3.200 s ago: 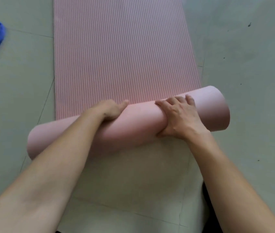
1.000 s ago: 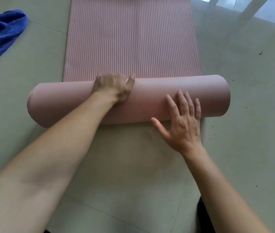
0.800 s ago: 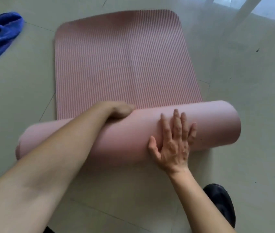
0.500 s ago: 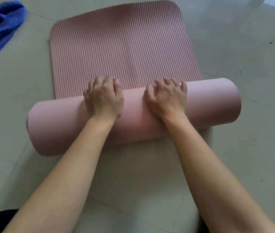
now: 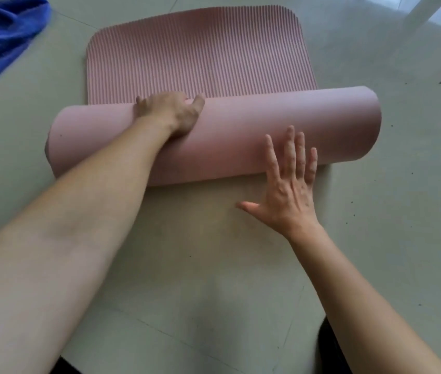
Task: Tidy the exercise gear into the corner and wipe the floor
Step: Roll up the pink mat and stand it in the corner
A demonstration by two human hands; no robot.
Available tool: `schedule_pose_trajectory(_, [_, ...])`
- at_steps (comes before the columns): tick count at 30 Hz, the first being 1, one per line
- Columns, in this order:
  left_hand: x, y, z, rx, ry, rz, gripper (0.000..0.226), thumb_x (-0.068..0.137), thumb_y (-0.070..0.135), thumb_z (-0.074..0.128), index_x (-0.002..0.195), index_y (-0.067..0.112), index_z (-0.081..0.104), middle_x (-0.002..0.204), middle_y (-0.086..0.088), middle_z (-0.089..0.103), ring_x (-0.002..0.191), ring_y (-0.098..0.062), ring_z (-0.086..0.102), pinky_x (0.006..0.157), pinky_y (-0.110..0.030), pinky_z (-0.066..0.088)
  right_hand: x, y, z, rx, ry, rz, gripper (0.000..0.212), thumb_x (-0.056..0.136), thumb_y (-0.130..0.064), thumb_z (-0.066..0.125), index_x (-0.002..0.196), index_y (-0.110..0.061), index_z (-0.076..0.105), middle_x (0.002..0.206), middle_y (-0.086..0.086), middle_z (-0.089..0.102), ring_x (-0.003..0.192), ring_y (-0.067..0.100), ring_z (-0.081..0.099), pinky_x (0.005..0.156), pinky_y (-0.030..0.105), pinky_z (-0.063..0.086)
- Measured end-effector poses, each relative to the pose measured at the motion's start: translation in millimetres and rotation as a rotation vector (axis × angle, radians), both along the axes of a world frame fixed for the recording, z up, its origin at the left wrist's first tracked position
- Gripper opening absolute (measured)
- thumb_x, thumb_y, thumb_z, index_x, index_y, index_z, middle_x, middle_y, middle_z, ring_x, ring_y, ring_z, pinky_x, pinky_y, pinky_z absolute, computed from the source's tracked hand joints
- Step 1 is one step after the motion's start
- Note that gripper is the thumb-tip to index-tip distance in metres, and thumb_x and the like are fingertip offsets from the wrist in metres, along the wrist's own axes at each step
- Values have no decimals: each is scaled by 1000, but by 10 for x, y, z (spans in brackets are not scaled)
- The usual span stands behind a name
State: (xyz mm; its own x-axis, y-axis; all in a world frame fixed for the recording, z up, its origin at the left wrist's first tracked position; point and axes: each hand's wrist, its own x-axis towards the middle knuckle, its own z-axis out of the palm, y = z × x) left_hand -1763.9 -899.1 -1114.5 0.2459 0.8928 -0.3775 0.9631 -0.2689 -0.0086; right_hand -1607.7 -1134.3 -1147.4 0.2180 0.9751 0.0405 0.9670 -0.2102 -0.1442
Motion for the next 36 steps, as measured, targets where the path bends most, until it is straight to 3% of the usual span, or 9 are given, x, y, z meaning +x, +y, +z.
schedule_pose_trajectory(6, [-16, 4, 32, -178, -3, 42, 90, 86, 74, 20, 130, 5, 57, 142, -20, 52, 129, -40, 49, 108, -46, 37, 237, 483, 474, -120, 14, 135, 141, 58, -57, 88, 161, -26, -3, 168, 13, 7, 156, 32, 2, 125, 51, -2])
schedule_pose_trajectory(10, [-231, -395, -224, -423, -37, 58, 91, 85, 74, 20, 137, 6, 50, 148, -17, 47, 134, -35, 46, 111, -43, 34, 340, 470, 672, -347, 129, 308, 127, 53, -61, 88, 158, -32, 23, 165, 0, 26, 154, 20, 16, 126, 44, 5])
schedule_pose_trajectory(15, [-286, -637, 50, -26, -162, 94, 59, 101, 54, 21, 116, 14, 63, 125, -17, 63, 115, -37, 58, 96, -44, 43, 407, 877, 620, -422, 280, 331, 122, 50, -59, 90, 155, -34, 32, 162, 0, 31, 151, 17, 23, 125, 42, 3])
schedule_pose_trajectory(18, [-284, -956, 128, 78, -169, 94, 67, 96, 65, 19, 135, 20, 50, 140, -16, 52, 130, -36, 45, 111, -52, 29, 480, 1157, 604, -344, 319, 268, 115, 57, -64, 86, 155, -36, 33, 164, 1, 26, 153, 18, 17, 126, 46, 1])
schedule_pose_trajectory(21, [-333, -1172, -33, 187, -80, 9, 88, 88, 78, 14, 152, 20, 27, 154, -14, 34, 141, -36, 29, 116, -58, 13, 543, 1160, 539, -258, 232, 166, 103, 73, -85, 57, 156, -30, 30, 165, 0, 26, 154, 18, 14, 126, 44, 2])
schedule_pose_trajectory(26, [-350, -1051, -156, 336, -130, -68, 83, 86, 78, 22, 134, 17, 50, 115, -18, 60, 105, -35, 54, 96, -50, 32, 379, 851, 438, -199, 68, 104, 97, 82, -86, 28, 152, -19, 36, 156, 5, 42, 147, 26, 30, 124, 49, 13])
schedule_pose_trajectory(29, [-427, -877, -112, 381, -162, -246, 80, 86, 78, 20, 121, 17, 59, 98, -17, 65, 90, -33, 60, 86, -44, 36, 262, 528, 537, -190, 13, 31, 89, 84, -84, 30, 141, -18, 48, 140, 6, 57, 131, 31, 48, 110, 48, 32])
schedule_pose_trajectory(33, [-502, -717, -41, 353, -138, -553, 80, 87, 76, 21, 120, 16, 61, 101, -16, 70, 92, -34, 63, 87, -44, 41, 98, -13, 485, -139, -35, -70, 76, 87, -81, 34, 123, -19, 60, 116, 7, 69, 103, 34, 60, 86, 43, 43])
schedule_pose_trajectory(36, [-436, -700, -43, 343, -112, -529, 83, 86, 77, 16, 124, 18, 59, 107, -16, 70, 96, -35, 63, 89, -44, 42, -27, -69, 306, -79, 5, -186, 76, 94, -72, 30, 143, -17, 50, 141, 15, 56, 128, 37, 50, 109, 49, 34])
